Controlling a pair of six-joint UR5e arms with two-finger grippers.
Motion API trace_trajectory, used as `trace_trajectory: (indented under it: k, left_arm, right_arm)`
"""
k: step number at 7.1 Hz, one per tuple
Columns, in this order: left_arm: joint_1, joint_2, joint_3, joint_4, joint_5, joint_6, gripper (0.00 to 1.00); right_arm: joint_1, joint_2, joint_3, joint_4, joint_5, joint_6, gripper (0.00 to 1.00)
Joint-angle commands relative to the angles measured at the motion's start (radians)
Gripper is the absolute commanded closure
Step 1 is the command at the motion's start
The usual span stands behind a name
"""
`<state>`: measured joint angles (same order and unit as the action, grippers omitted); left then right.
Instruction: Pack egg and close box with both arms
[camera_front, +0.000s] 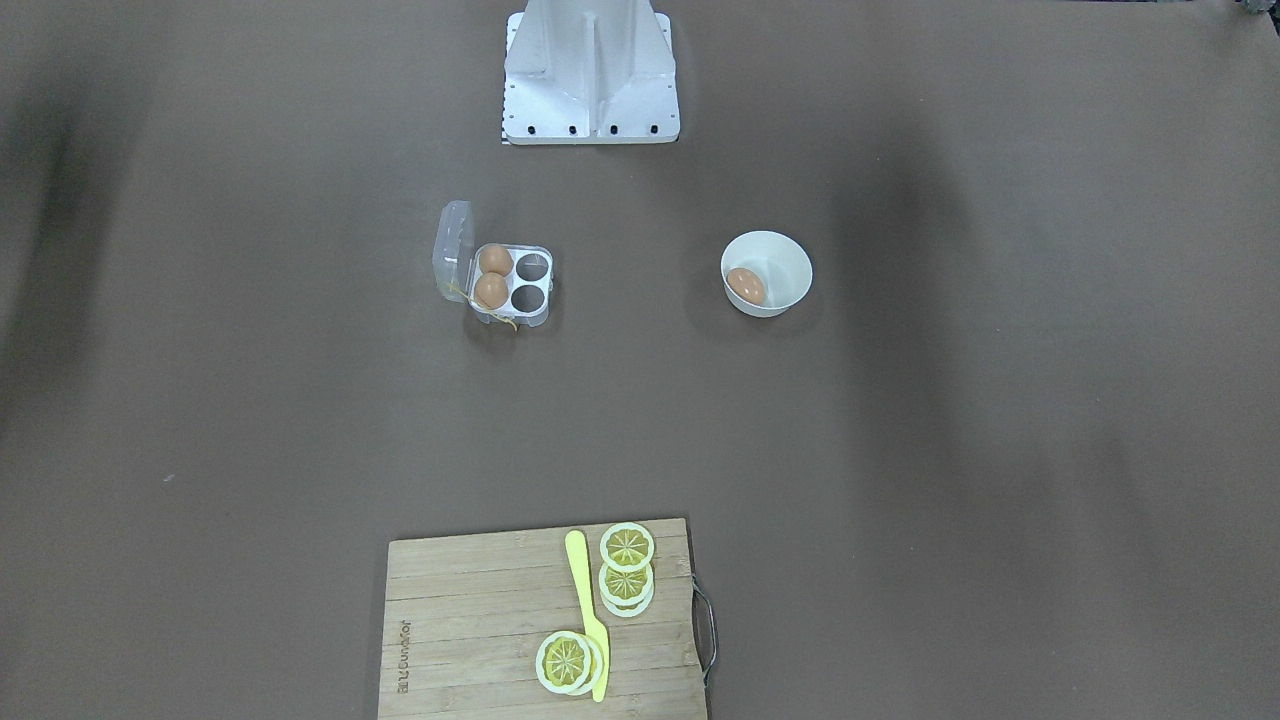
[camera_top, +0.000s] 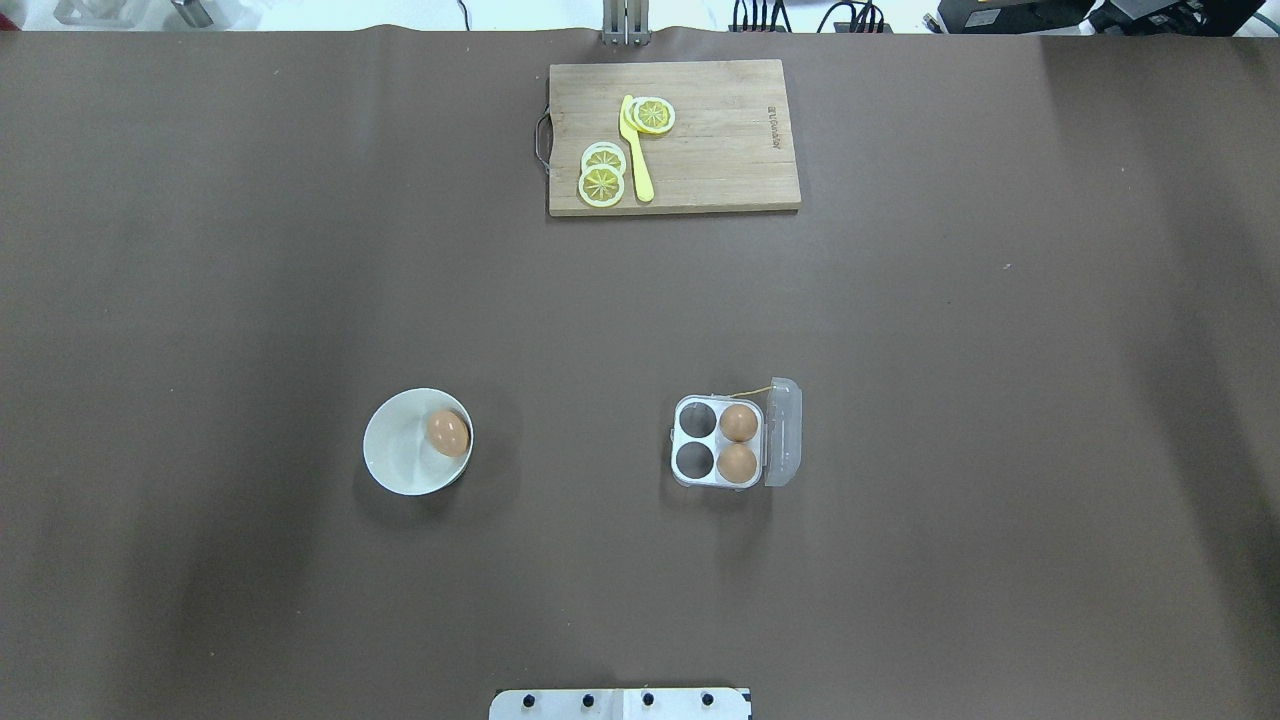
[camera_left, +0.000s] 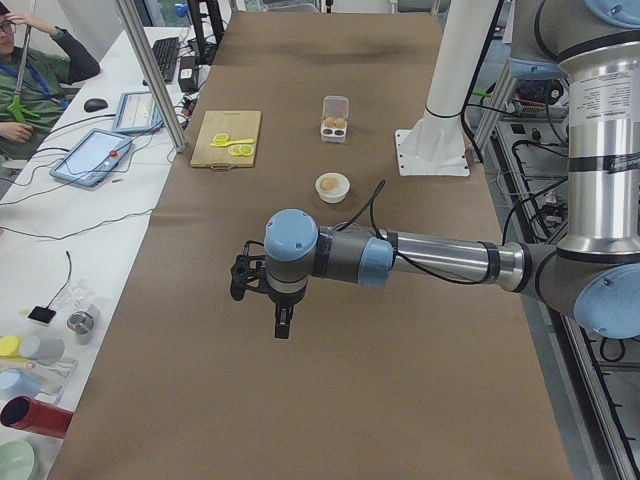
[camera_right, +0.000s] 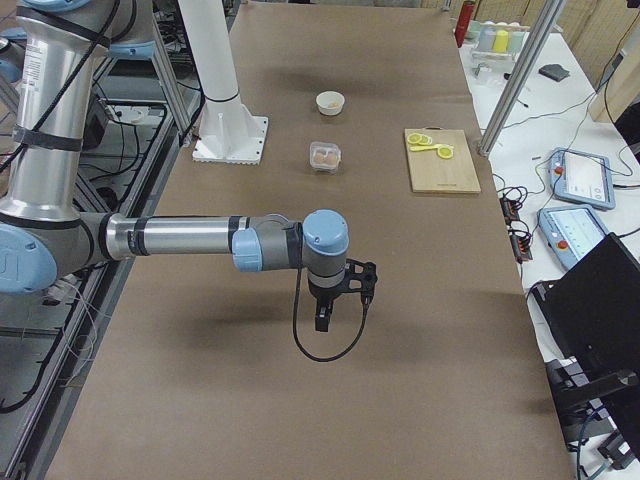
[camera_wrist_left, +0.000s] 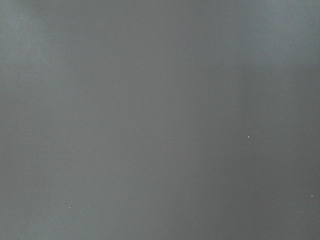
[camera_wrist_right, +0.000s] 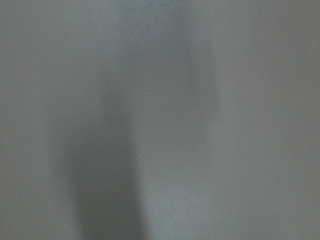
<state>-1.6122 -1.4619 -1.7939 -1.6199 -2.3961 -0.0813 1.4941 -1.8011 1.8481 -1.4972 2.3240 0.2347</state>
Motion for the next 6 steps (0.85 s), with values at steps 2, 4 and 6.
trace_trajectory:
  k: [2,4,6]
  left_arm:
    - [0.003,-0.012,-0.016,-0.008,0.028,0.0,0.02]
    - [0.005,-0.02,-0.021,-0.011,0.019,-0.008,0.02]
    - [0.014,-0.067,-0.01,-0.002,0.017,-0.012,0.02]
  right_arm:
    - [0.0,0.0,0.002,0.0,0.002,0.0,0.0]
    - [0.0,-0.004,-0.001,0.078,0.005,0.003,0.0]
    - [-0.006,-0.001,-0.001,0.158,0.012,0.009,0.0]
